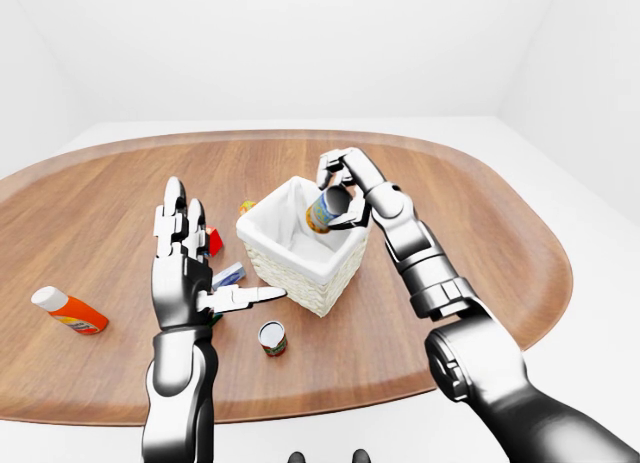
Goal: Pick up the alphabet soup, and put it in the basket.
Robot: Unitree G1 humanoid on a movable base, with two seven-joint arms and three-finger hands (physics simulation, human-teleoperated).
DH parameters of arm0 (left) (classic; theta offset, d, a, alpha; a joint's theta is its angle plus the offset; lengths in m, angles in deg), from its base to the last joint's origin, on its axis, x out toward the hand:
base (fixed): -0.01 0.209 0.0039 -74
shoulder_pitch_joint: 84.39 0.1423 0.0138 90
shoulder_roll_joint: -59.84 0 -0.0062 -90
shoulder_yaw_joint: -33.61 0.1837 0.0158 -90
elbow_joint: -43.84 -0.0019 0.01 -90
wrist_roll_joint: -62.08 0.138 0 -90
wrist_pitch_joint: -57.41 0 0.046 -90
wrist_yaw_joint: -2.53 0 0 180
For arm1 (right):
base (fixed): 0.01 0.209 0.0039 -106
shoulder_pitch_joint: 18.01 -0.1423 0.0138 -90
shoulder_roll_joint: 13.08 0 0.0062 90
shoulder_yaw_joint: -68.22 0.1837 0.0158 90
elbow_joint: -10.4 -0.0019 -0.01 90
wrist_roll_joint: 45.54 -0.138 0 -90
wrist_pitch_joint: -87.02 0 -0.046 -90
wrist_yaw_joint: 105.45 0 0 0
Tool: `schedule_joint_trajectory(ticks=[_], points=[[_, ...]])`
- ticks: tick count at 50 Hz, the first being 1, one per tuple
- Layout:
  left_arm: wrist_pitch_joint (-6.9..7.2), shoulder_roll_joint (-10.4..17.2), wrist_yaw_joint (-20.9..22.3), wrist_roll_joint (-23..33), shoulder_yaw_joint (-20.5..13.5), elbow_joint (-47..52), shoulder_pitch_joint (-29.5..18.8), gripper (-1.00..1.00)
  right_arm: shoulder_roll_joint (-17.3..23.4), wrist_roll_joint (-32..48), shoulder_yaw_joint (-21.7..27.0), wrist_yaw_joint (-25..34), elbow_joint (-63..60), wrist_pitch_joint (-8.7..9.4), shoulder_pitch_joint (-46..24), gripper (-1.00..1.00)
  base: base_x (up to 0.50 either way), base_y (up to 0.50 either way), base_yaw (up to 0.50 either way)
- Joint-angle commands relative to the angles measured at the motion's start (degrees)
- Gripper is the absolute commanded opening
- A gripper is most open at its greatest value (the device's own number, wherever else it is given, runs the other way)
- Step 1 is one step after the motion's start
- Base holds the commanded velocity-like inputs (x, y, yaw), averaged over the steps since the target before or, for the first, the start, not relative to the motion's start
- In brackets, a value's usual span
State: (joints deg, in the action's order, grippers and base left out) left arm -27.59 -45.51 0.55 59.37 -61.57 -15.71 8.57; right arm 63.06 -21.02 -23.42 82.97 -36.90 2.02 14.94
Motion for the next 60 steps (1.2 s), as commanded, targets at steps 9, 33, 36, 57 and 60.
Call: schedule_joint_trajectory(ticks=[9, 33, 36, 57, 60], points=[[0.00, 0.0, 0.0, 0.0, 0.0, -0.4, 0.0, 1.00, -2.0, 2.1, 0.0, -3.8, 19.9, 0.00, -12.0, -1.00, 0.00, 0.00, 0.00], [0.00, 0.1, 0.1, -0.2, -0.2, -0.6, -0.1, 1.00, -5.0, 9.2, -1.5, -5.7, 28.4, 0.00, -15.0, -1.00, 0.00, 0.00, 0.00], [0.00, 0.1, 0.1, -0.3, -0.3, -0.4, -0.2, 1.00, -5.2, 10.5, -1.5, -6.3, 28.8, 0.00, -15.1, -1.00, 0.00, 0.00, 0.00], [0.00, 0.1, 0.2, -0.3, -0.3, -0.3, 0.0, 1.00, -6.2, 13.6, -0.7, -7.3, 31.2, 0.00, -17.0, -1.00, 0.00, 0.00, 0.00], [0.00, 0.1, 0.3, -0.4, -0.4, -0.6, 0.0, 1.00, -6.1, 13.8, -0.5, -7.2, 31.4, 0.00, -17.4, -1.00, 0.00, 0.00, 0.00]])
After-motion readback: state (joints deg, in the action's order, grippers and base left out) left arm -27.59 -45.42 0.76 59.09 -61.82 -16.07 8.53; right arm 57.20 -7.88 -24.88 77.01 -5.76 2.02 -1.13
